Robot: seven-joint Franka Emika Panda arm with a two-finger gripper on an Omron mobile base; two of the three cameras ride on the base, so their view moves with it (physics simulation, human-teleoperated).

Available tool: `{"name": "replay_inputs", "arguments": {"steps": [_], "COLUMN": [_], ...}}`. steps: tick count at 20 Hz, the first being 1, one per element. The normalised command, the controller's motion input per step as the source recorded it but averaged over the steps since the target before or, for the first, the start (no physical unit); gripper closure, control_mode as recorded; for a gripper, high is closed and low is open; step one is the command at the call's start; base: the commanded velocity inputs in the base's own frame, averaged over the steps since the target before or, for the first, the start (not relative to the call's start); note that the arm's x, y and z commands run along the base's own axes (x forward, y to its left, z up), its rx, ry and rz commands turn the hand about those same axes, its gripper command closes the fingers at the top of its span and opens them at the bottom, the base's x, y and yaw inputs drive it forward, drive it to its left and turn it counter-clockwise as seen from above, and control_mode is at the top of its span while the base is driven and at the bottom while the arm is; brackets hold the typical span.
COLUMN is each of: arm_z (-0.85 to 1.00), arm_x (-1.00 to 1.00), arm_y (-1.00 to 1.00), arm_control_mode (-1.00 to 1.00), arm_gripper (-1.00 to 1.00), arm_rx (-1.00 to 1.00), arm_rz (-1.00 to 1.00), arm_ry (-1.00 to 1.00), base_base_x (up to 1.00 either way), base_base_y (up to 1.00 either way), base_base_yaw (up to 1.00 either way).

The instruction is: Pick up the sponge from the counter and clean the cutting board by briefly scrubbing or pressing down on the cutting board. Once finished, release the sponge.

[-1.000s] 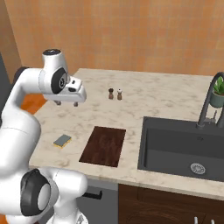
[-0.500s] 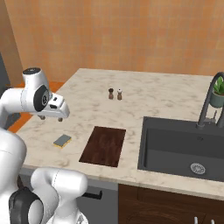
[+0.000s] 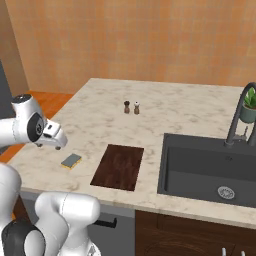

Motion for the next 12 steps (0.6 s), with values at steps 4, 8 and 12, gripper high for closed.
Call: {"name": "replay_inputs", "arguments": {"steps": [4, 8, 12], "arm_z": [-0.28, -0.24, -0.28], "arm_x": [0.21, 0.25, 0.23], "arm_y": [0.11, 0.0, 0.0], "arm_control_mode": [-1.0, -1.0, -1.0], "arm_gripper": [-1.0, -1.0, -1.0], "arm_rx": [-0.01, 0.0, 0.0], "arm_rz": [-0.03, -0.02, -0.02], "arm_ry": [0.0, 0.01, 0.03], "base_base_x": [0.0, 0.0, 0.0], "base_base_y": [0.0, 0.0, 0.0], "base_base_yaw": [0.0, 0.0, 0.0]}}
